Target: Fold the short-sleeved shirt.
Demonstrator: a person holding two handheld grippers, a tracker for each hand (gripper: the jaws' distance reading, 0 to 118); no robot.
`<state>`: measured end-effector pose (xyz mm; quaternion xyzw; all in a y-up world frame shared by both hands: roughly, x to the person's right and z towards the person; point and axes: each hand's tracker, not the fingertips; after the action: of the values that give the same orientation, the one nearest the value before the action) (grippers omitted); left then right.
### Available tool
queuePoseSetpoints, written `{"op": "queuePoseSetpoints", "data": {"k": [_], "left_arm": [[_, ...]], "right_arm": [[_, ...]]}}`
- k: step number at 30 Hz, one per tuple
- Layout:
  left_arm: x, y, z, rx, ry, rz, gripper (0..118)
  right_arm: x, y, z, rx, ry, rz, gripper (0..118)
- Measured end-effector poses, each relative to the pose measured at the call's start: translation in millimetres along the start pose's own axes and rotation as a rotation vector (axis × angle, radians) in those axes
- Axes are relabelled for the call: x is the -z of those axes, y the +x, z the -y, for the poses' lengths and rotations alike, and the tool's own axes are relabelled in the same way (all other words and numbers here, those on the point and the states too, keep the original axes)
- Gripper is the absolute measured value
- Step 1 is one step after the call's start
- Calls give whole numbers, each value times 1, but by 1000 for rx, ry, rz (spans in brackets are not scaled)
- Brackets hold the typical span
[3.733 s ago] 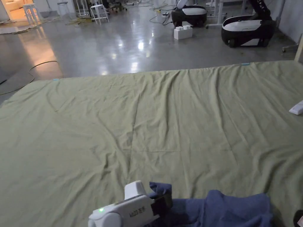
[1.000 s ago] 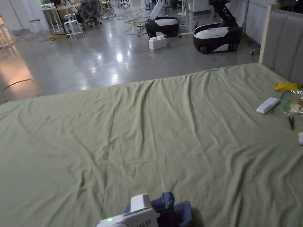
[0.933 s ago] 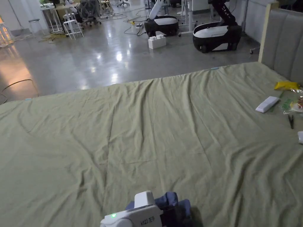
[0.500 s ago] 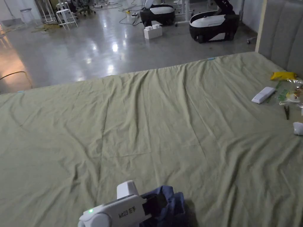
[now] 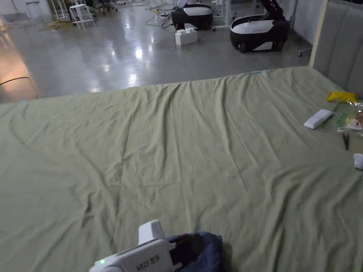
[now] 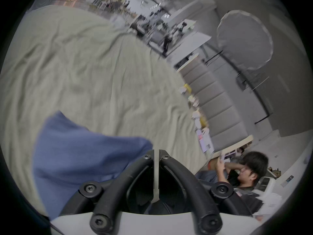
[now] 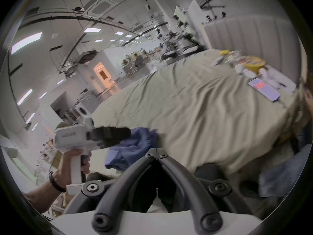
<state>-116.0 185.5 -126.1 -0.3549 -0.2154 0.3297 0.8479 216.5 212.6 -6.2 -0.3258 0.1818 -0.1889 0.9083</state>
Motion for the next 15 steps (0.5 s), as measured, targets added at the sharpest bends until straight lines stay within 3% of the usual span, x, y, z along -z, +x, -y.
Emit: {"op": "queuePoseSetpoints", "data": {"k": [3,6,8,10,11,12,13,14,15], "left_arm": [[-49,-3,-12,47,86,-56,5],[-85,-18,-15,29,109,-73,5],[-96,-32,-14,2,112,-92,9],[-103,-47,-11,-16,91,-152,24],[-105,-54,-9,-20,82,-166,38],[-103,-62,-9,-38,69,-165,67],[-102,-71,-9,-61,47,-165,85],[-97,-81,-9,-103,8,-140,97],[-92,-90,-9,-139,-1,-119,97]], "right_arm": [[57,-26,-6,-99,-60,-67,0],[114,-43,-13,-130,-142,-116,0],[154,-47,-12,-183,-241,-33,0],[190,-43,-3,-267,-416,167,0],[206,-34,8,-315,-479,203,0],[209,-27,13,-312,-441,123,0],[203,-24,10,-288,-365,92,0],[197,-22,8,-246,-394,97,0],[194,-21,7,-232,-392,98,0]]}}
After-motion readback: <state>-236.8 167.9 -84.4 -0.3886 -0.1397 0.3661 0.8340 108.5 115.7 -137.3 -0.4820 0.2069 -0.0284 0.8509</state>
